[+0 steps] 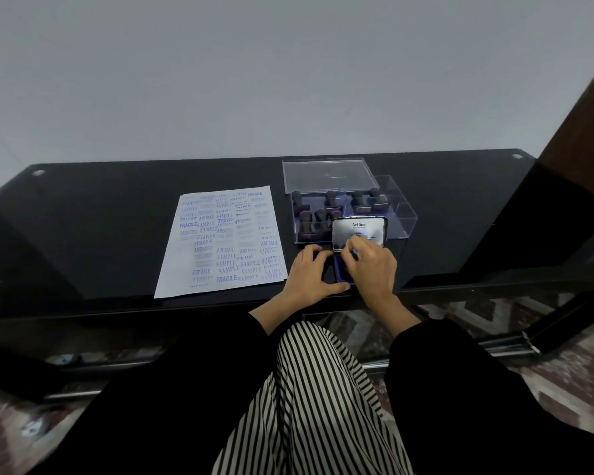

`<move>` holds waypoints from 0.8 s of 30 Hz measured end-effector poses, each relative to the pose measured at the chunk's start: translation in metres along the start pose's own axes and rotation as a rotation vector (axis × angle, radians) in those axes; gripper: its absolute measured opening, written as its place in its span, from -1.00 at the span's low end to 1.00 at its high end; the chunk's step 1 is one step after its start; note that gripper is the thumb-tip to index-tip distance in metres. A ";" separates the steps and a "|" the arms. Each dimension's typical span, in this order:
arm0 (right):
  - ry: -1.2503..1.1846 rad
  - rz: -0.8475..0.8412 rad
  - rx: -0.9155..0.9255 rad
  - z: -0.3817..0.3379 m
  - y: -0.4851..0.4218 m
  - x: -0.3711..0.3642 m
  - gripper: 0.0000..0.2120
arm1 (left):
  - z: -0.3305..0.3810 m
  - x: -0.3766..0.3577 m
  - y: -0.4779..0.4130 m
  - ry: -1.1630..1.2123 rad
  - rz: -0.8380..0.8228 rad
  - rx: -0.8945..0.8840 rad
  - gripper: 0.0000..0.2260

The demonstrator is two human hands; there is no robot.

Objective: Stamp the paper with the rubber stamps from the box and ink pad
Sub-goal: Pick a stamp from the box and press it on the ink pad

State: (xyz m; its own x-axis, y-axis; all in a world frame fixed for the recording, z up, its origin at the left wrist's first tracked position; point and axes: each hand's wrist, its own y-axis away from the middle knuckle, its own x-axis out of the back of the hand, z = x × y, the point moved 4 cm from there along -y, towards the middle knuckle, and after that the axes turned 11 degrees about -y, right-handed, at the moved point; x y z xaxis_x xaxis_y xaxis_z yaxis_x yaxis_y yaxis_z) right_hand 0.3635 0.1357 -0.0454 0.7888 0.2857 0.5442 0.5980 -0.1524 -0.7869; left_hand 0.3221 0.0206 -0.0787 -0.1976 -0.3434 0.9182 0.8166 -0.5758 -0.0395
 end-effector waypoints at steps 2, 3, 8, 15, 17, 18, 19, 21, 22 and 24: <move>0.020 0.017 0.009 -0.004 0.007 0.004 -0.74 | 0.000 0.001 0.000 0.007 0.008 0.003 -0.33; 0.028 0.020 0.008 -0.005 0.011 0.005 -0.75 | 0.000 0.001 0.000 0.011 0.016 0.003 -0.33; 0.027 0.026 -0.013 -0.009 0.020 0.009 -0.77 | 0.001 0.001 0.001 0.013 0.025 0.000 -0.35; -0.035 -0.176 -0.203 0.000 -0.002 -0.005 -0.77 | 0.001 0.001 0.000 0.019 0.005 0.009 -0.32; -0.033 -0.263 -0.284 0.006 -0.010 -0.013 -0.79 | 0.000 0.001 0.000 0.017 0.007 0.007 -0.32; -0.025 -0.309 -0.316 0.009 -0.012 -0.016 -0.79 | 0.000 0.000 0.000 0.018 0.007 0.006 -0.32; -0.019 -0.339 -0.331 0.010 -0.014 -0.019 -0.78 | 0.000 0.000 0.000 0.019 0.006 0.005 -0.32; -0.028 -0.355 -0.340 0.012 -0.016 -0.021 -0.77 | 0.000 0.000 0.000 0.021 0.006 0.004 -0.33; -0.038 -0.355 -0.342 0.012 -0.016 -0.021 -0.77 | 0.000 0.000 0.000 0.022 0.007 0.003 -0.33; -0.052 -0.360 -0.349 0.011 -0.017 -0.022 -0.77 | 0.000 0.000 0.000 0.022 0.010 -0.002 -0.32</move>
State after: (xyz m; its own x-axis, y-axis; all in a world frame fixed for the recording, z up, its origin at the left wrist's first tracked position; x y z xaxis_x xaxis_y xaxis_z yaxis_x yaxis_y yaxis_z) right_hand 0.3346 0.1428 -0.0472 0.5209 0.4235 0.7412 0.8497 -0.3401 -0.4028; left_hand 0.3220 0.0206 -0.0783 -0.2009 -0.3653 0.9090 0.8174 -0.5739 -0.0500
